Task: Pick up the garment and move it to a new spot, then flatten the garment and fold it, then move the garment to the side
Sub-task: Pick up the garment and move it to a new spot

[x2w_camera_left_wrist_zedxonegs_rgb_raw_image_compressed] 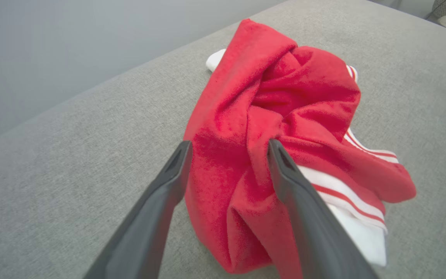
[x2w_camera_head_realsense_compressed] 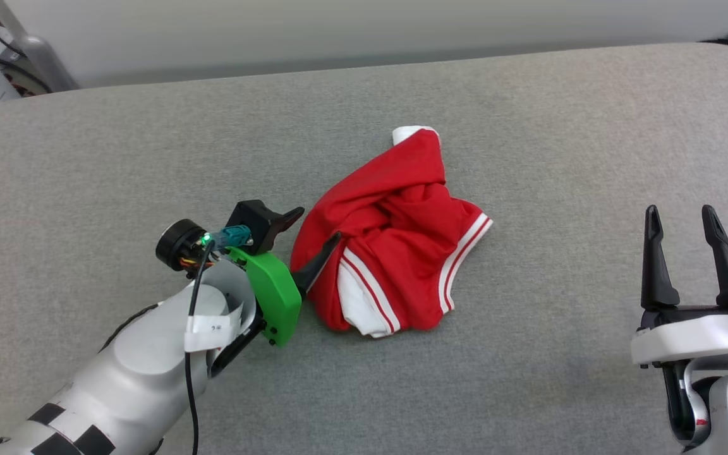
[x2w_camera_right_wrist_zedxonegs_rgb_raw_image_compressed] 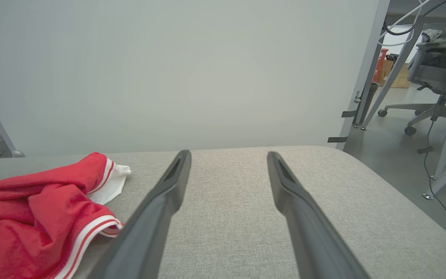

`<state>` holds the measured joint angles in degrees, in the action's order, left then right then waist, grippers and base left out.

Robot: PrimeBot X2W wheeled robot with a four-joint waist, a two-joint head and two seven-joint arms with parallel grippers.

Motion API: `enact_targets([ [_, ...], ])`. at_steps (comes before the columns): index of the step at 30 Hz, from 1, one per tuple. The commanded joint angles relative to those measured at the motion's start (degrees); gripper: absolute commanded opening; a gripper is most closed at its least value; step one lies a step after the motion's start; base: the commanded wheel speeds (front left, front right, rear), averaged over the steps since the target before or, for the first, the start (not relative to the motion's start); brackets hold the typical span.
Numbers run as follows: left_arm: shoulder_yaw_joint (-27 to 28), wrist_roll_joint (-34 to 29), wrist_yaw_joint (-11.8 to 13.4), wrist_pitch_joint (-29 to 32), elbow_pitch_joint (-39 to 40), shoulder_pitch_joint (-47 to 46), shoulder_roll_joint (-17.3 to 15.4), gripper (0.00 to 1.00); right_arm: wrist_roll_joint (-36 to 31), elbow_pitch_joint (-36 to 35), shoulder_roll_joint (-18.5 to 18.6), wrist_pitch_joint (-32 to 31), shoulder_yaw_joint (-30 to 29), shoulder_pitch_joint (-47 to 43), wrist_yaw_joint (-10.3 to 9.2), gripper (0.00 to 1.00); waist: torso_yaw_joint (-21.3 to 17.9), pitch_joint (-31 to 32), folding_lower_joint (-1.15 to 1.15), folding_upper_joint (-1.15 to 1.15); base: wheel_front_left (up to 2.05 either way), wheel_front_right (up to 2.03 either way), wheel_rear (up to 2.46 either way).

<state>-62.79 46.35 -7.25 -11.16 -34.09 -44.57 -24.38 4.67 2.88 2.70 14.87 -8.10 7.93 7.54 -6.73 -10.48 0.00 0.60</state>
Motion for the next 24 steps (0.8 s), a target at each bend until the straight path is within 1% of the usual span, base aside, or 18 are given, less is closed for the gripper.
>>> enact_targets([
  [1,0.67,0.61,0.44,-0.89,-0.10,-0.81,-0.39,1.00,-0.65,0.16,0.18,0.13,-0.11,-1.25,-0.05,1.00,3.18,2.62,0.00,-0.60,0.00,0.00,0.00],
  [4,2.18,1.02,1.25,-1.97,0.41,-0.72,-1.36,1.00,-0.91,0.23,0.18,0.13,-0.18,-1.81,-0.05,1.00,5.02,3.90,0.00,-0.60,0.00,0.00,0.00],
  [7,4.87,1.91,2.82,-2.99,1.99,-0.12,-2.68,1.00,-0.89,0.39,0.18,0.13,-0.47,-2.32,-0.05,1.00,6.67,5.22,0.00,-0.60,0.00,0.00,0.00],
  [11,10.14,2.44,6.44,-3.74,6.13,2.50,-4.48,1.00,-0.60,0.34,0.18,0.13,-0.43,-3.08,-0.05,1.00,7.99,6.30,0.00,-0.60,0.00,0.00,0.00],
  [12,11.99,2.28,7.35,-3.77,7.76,3.48,-4.71,1.00,-0.53,0.27,0.18,0.13,-0.32,-3.28,-0.05,1.00,8.16,6.38,0.00,-0.60,0.00,0.00,0.00],
  [14,17.37,1.41,9.66,-3.80,12.17,6.85,-4.70,1.00,-0.42,0.03,0.18,0.13,-0.33,-3.68,-0.05,1.00,8.57,6.47,0.00,-0.60,0.00,0.00,0.00],
  [15,20.91,0.93,11.15,-3.81,14.53,9.57,-4.23,1.00,-0.37,-0.07,0.18,0.13,-0.35,-3.88,-0.05,1.00,8.76,6.54,0.00,-0.60,0.00,0.00,0.00],
  [16,23.77,0.71,12.14,-3.82,16.27,12.07,-3.48,1.00,-0.34,-0.14,0.18,0.13,-0.41,-4.06,-0.05,1.00,8.93,6.60,0.00,-0.60,0.00,0.00,0.00],
  [19,31.91,-2.33,13.48,-3.82,21.42,20.81,-0.26,1.00,-0.38,-0.33,0.18,0.13,-0.39,-4.55,-0.05,1.00,9.37,6.53,0.00,-0.60,0.00,0.00,0.00],
  [22,38.05,-7.61,13.62,-3.83,24.73,27.34,3.04,1.00,-0.65,-0.42,0.18,0.13,-0.13,-4.73,-0.05,1.00,9.64,6.43,0.00,-0.60,0.00,0.00,0.00],
  [24,41.65,-10.98,12.82,-3.83,26.58,30.97,5.62,1.00,-0.82,-0.48,0.18,0.13,0.02,-4.79,-0.05,1.00,9.77,6.49,0.00,-0.60,0.00,0.00,0.00],
])
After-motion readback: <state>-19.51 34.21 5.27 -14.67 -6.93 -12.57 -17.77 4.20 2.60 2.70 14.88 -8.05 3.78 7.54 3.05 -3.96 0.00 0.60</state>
